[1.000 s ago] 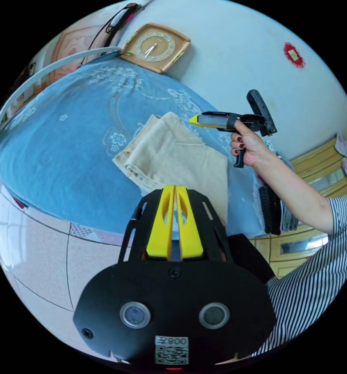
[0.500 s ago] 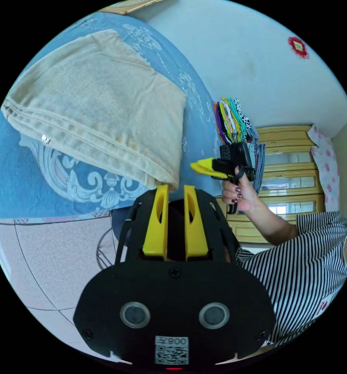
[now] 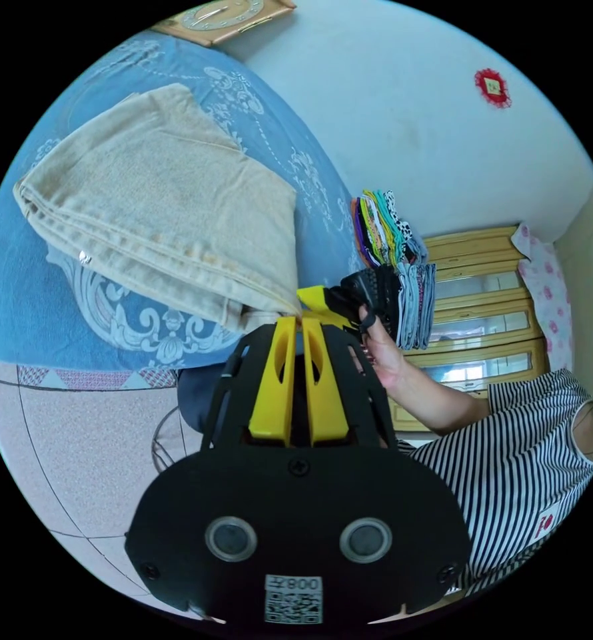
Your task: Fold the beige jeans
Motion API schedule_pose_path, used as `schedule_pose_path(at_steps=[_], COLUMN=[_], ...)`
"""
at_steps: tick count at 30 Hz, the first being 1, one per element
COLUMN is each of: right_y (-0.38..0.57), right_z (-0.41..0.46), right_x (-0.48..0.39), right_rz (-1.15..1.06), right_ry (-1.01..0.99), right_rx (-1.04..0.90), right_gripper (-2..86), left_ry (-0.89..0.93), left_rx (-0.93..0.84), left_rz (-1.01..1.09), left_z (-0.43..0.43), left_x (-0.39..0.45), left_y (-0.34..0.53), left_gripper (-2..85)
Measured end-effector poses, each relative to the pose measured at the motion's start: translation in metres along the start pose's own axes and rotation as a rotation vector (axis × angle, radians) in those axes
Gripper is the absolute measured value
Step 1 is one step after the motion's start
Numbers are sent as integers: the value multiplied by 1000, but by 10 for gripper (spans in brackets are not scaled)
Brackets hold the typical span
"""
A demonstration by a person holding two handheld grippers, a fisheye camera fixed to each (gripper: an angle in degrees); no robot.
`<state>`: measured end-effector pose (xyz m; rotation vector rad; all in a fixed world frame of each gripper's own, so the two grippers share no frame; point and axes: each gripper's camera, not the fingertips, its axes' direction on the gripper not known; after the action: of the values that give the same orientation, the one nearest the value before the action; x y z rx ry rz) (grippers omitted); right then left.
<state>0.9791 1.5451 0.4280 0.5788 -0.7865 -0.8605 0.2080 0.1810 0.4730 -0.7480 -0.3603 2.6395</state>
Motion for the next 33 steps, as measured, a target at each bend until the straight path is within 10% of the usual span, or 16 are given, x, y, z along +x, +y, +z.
schedule_pose_path(at_steps=[33], right_y=[-7], right_z=[-90], right_x=[35], right_rz=[-95], right_ry=[-72], right_rx=[14], right_gripper=[10], left_ry=[411], left_rx=[579], left_rz=[-570], left_z=[-101], left_x=[-206], left_y=[28], left_gripper=[94])
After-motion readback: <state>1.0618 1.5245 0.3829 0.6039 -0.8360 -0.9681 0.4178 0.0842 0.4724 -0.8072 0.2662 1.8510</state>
